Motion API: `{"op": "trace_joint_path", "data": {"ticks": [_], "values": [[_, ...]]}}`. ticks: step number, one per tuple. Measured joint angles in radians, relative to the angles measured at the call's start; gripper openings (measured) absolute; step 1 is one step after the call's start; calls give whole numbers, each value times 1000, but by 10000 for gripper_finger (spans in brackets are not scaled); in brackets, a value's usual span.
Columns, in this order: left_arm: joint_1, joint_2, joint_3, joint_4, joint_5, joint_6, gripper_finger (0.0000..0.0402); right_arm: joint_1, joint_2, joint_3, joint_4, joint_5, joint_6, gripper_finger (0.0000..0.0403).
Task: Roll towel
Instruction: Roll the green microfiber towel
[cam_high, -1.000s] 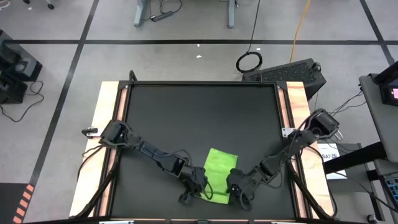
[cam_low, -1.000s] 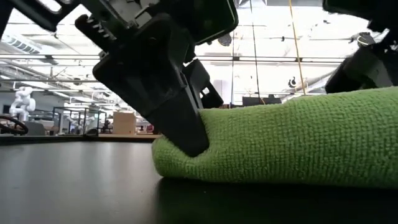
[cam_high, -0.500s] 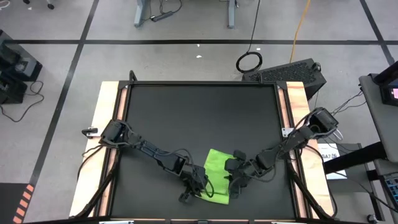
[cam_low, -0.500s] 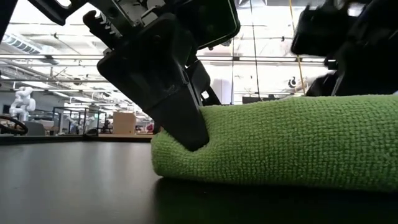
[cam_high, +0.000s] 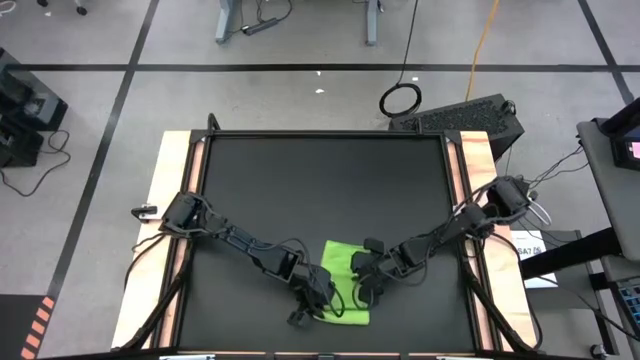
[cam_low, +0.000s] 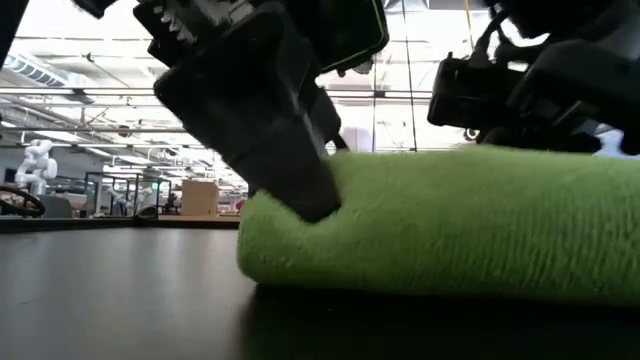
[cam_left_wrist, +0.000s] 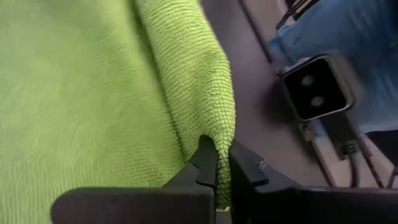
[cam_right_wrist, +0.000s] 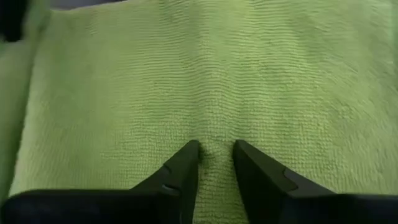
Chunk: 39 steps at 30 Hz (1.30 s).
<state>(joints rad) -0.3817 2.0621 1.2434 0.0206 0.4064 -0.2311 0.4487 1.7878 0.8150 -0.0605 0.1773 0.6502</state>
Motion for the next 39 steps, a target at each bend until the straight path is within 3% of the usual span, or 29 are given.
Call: {"op": "trace_joint_path", "data": {"ticks": [15,22,32,35,39], "values": [[4,0,0,34,48,-78,14,-164,3,-2,-4,-38,-244,75],[32,0,0,15,53,-126,14,-197,-17,-3,-22,-187,-296,77],[107,0,-4,16,67,-142,14,-138,-270,-9,-124,-101,-331,175],[126,0,-13,15,79,-156,14,-83,-319,-10,-118,-95,-316,196],[146,9,-14,22,107,-164,14,35,-338,-7,-77,-3,-296,203]]}}
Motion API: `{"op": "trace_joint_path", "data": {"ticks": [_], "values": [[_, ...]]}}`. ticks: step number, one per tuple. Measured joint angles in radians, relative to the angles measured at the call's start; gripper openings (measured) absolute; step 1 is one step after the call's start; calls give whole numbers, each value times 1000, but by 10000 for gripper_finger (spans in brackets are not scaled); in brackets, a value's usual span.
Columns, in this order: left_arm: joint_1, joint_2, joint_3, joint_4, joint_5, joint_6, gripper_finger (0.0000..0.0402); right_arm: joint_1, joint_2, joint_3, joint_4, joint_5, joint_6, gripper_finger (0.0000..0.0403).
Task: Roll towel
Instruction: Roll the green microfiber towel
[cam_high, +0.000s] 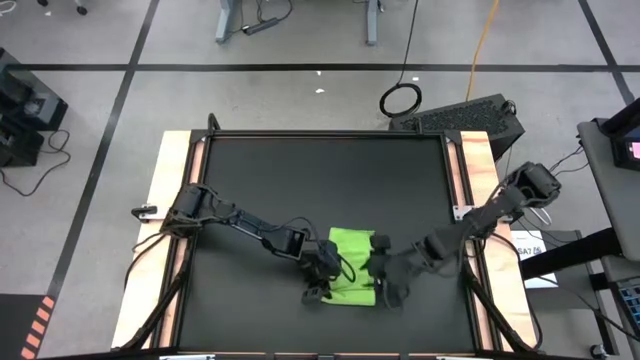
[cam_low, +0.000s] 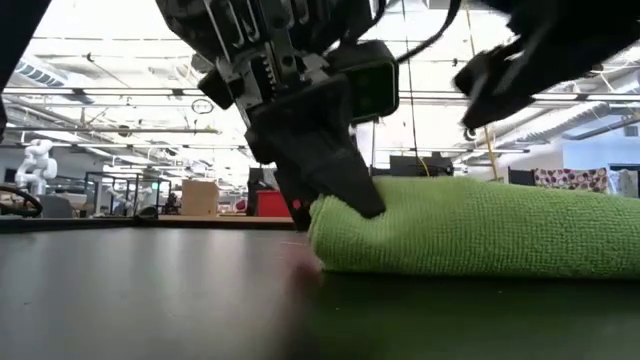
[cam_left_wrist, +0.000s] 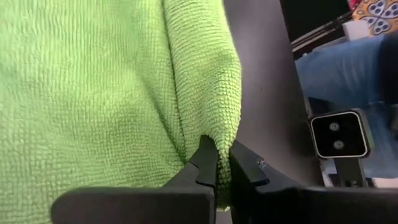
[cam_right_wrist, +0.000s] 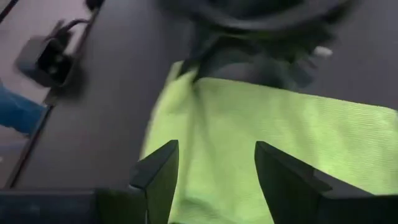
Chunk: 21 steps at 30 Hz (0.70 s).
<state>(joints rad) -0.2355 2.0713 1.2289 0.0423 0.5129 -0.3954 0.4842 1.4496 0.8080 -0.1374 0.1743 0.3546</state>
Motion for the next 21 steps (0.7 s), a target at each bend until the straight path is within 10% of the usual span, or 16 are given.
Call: {"op": "trace_joint_path", "data": {"ticks": [11,21], "values": [[10,82,5,13,89,-97,14,309,113,0,49,359,11,203],[36,85,4,12,122,-149,14,341,248,1,126,379,-37,203]]}}
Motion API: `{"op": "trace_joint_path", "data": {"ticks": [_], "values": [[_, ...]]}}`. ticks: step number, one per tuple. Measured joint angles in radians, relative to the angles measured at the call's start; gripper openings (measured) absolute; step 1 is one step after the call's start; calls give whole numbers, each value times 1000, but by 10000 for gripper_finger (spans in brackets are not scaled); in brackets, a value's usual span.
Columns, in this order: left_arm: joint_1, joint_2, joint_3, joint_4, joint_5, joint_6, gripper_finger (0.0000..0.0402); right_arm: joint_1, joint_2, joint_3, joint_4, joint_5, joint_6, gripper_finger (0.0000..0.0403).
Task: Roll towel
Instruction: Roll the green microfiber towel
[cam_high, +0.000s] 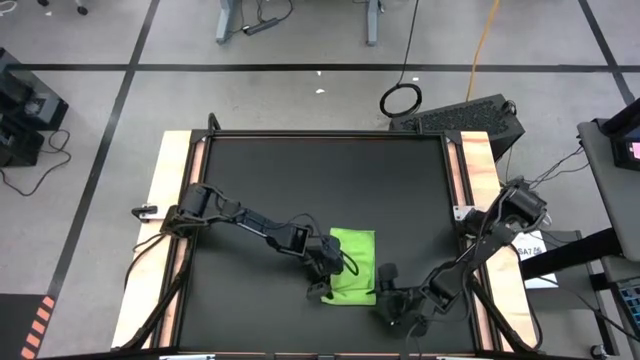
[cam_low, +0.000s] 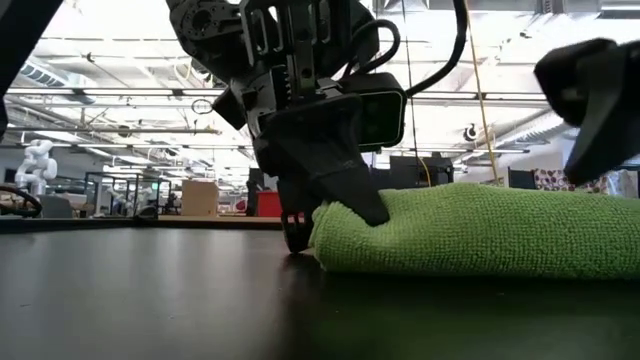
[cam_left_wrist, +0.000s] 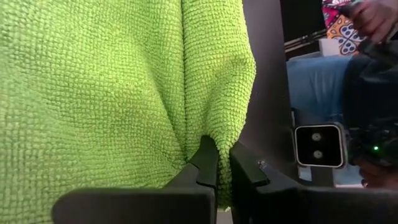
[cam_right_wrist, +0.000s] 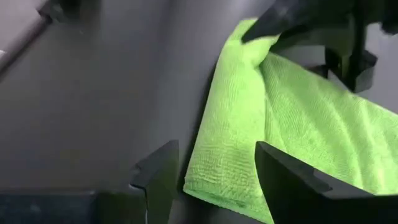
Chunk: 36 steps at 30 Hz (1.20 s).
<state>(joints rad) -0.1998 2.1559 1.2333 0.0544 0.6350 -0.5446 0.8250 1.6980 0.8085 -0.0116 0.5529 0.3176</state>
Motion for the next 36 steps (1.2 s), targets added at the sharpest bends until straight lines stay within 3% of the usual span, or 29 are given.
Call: {"op": "trace_joint_path", "data": {"ticks": [11,18,21,25,31,36], "values": [[17,0,-1,-11,42,-26,14,-8,120,2,15,84,66,184],[17,0,-2,-17,64,-24,18,-54,133,5,21,1,172,126],[17,1,6,-14,63,-30,48,-73,133,5,19,-72,217,80],[17,2,42,-23,63,-34,125,-88,125,5,18,-166,271,16],[15,-30,59,-45,27,27,226,-113,96,5,17,-290,331,16],[5,-125,61,-108,-114,137,243,-140,91,4,16,-389,353,5]]}}
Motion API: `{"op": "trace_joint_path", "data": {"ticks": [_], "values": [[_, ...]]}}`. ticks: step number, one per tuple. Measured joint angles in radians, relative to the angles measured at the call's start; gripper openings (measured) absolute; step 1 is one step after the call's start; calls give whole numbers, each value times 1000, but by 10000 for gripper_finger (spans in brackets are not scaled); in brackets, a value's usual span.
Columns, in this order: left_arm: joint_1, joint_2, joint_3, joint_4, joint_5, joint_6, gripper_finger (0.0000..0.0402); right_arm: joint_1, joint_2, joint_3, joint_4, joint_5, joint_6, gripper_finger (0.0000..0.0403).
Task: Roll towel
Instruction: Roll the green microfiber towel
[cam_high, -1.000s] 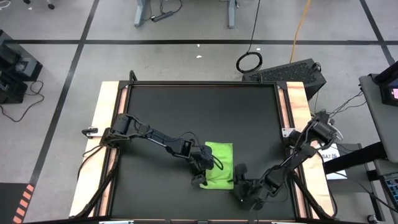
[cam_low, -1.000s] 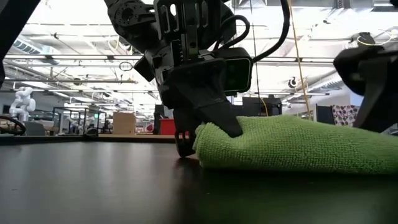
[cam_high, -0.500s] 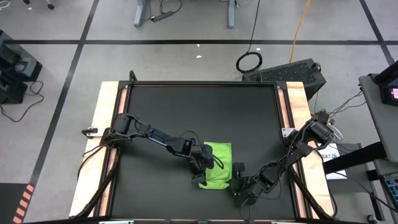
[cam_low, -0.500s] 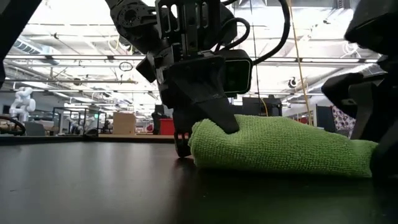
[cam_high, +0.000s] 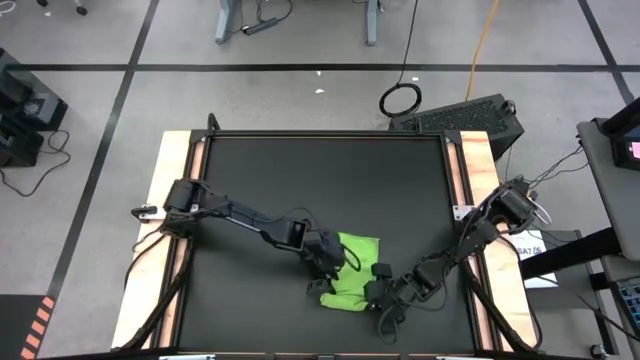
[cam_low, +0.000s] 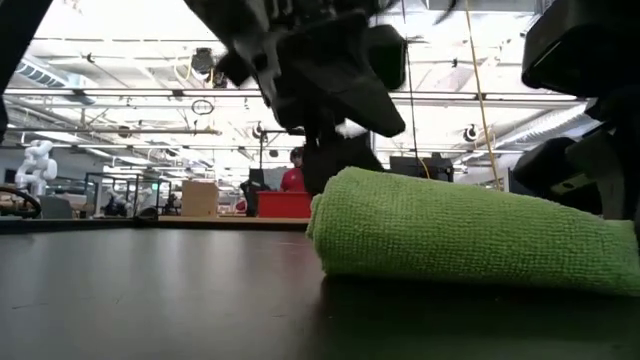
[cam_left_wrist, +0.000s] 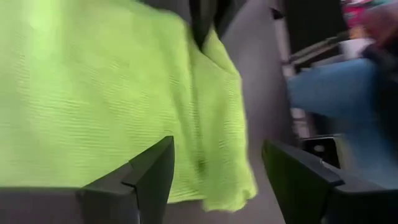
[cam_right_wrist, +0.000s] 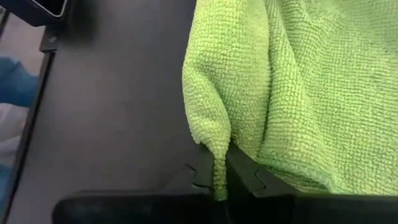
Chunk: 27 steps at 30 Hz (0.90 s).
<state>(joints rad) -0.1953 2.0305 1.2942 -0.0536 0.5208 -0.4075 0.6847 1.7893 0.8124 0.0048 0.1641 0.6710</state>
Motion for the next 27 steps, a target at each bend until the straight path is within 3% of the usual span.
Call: {"op": "trace_joint_path", "data": {"ticks": [8,15,27], "values": [[-143,-119,3,-129,-382,303,242,-17,1,-2,5,-72,36,3],[-291,-108,3,-122,-664,417,242,-29,1,-2,26,-116,51,3],[-386,-35,3,-107,-846,416,241,-52,2,-2,30,-130,79,3]]}}
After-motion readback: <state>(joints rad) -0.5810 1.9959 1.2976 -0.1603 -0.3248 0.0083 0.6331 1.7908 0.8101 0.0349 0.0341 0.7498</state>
